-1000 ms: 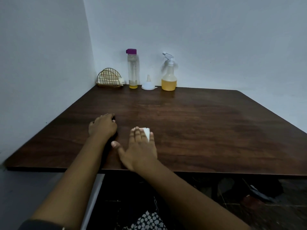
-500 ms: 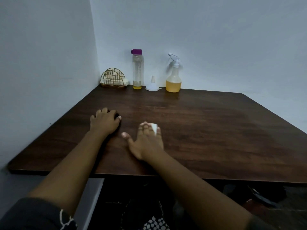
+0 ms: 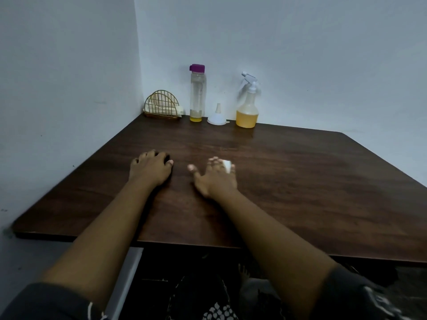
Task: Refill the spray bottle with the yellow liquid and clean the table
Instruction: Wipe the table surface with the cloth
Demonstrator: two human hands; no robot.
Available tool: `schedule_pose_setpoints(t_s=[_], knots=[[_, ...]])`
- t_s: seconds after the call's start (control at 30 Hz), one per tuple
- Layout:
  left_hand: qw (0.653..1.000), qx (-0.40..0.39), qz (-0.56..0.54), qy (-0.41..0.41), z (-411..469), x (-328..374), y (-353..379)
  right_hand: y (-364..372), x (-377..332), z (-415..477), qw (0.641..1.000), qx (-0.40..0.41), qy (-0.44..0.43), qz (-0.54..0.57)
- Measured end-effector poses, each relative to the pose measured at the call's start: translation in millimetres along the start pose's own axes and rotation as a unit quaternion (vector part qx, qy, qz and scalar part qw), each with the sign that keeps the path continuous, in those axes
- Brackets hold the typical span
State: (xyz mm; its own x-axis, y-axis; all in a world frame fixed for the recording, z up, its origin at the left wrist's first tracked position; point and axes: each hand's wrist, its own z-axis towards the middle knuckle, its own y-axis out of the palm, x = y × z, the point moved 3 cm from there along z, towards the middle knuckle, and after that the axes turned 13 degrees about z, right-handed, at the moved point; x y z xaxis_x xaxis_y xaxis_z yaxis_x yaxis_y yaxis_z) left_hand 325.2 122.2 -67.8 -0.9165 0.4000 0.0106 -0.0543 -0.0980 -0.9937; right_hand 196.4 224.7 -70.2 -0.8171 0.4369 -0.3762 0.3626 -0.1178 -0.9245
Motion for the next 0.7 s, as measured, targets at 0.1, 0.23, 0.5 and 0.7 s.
schedule_pose_setpoints(t_s=[0.1, 0.23, 0.5, 0.7], knots=[[1.000, 0.001, -0.014, 0.004, -2.2, -0.1, 0.3, 14.9, -34.3, 7.2, 0.998, -0.036, -0.056, 0.008], [1.000, 0.000, -0.015, -0.001, -3.5, 0.2, -2.4, -5.4, 4.5, 28.7, 1.000, -0.005, -0.009, 0.026], [0.999, 0.013, -0.031, -0.011, 3.0, -1.7, -1.3, -19.8, 33.7, 54.3, 0.998, 0.025, 0.065, 0.006], [0.999, 0.000, -0.032, -0.015, 10.0, -2.2, 1.1, 6.8, -31.7, 69.6, 0.998, -0.026, -0.058, 0.015]])
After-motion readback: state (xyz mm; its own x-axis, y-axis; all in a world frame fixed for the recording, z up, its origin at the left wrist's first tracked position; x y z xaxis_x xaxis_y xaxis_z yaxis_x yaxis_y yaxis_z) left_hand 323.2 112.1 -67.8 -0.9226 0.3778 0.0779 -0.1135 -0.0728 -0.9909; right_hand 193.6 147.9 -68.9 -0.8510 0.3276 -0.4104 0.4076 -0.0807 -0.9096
